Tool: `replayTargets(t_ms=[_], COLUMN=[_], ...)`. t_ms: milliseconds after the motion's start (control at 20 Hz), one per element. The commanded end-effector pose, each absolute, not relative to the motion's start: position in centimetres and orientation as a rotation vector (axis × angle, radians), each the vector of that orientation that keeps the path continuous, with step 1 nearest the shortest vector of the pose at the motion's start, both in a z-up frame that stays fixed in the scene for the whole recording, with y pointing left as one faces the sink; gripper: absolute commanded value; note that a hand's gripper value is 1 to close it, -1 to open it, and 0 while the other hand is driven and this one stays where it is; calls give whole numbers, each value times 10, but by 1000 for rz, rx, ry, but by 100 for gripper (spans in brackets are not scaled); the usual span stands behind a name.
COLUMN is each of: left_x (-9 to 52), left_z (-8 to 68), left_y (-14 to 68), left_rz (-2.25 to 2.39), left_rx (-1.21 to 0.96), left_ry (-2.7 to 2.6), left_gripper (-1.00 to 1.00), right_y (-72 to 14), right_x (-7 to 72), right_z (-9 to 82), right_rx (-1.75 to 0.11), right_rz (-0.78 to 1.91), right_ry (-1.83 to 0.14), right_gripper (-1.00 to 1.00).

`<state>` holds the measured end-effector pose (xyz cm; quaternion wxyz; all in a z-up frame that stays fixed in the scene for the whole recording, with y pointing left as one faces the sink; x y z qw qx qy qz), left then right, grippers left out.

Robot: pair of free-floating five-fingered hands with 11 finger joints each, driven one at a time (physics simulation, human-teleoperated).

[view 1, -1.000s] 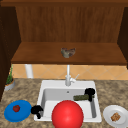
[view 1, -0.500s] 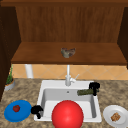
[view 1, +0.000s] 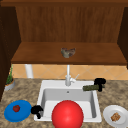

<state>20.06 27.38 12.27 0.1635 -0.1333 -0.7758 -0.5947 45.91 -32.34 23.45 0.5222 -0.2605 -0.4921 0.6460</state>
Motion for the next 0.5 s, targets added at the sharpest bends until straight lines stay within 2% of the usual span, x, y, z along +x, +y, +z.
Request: replayTargets(t_ms=[0,450], left_x=[201,201], left_z=[123,123], left_y=[274,274], left_rz=[-1696,-1696], left_rx=[-380,-380], left_ry=[-2212,-2212], left_gripper=[0,0], right_y=[-352,-412], right_x=[470,509], right_z=[235,224], right_rx=[-615,-624], right_rz=[1547,1561], right_ry=[-1174,-1173], right_gripper=[100,100])
